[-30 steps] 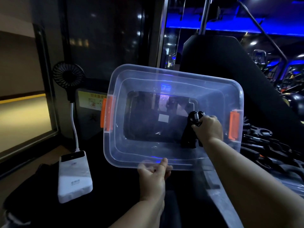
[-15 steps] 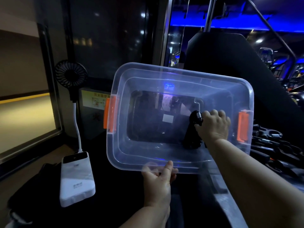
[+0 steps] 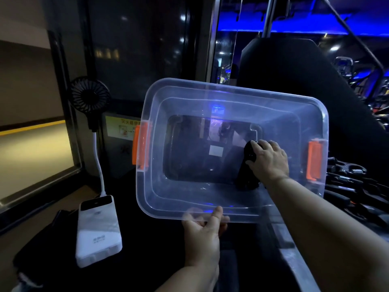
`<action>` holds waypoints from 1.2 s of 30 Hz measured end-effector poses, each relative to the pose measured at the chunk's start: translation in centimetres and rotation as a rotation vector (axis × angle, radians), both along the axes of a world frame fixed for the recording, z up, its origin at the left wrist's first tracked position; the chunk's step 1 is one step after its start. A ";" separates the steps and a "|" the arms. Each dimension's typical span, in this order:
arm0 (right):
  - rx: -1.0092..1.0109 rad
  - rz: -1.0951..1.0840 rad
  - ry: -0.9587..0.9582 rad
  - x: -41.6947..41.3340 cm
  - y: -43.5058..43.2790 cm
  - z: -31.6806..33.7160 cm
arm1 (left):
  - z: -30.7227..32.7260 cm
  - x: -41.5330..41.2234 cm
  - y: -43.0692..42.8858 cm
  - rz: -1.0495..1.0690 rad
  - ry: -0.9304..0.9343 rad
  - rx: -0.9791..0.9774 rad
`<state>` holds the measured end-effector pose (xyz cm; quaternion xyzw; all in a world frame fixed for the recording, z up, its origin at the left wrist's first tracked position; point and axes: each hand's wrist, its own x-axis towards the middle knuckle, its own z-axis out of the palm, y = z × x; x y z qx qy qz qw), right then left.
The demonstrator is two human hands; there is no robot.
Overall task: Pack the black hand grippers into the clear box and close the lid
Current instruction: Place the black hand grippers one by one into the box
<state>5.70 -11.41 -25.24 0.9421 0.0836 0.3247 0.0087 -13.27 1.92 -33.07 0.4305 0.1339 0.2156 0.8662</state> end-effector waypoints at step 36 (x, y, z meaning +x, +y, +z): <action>0.728 -0.098 0.276 -12.3 -13.7 -7.6 | -0.4 0.1 -0.1 0.033 0.002 0.097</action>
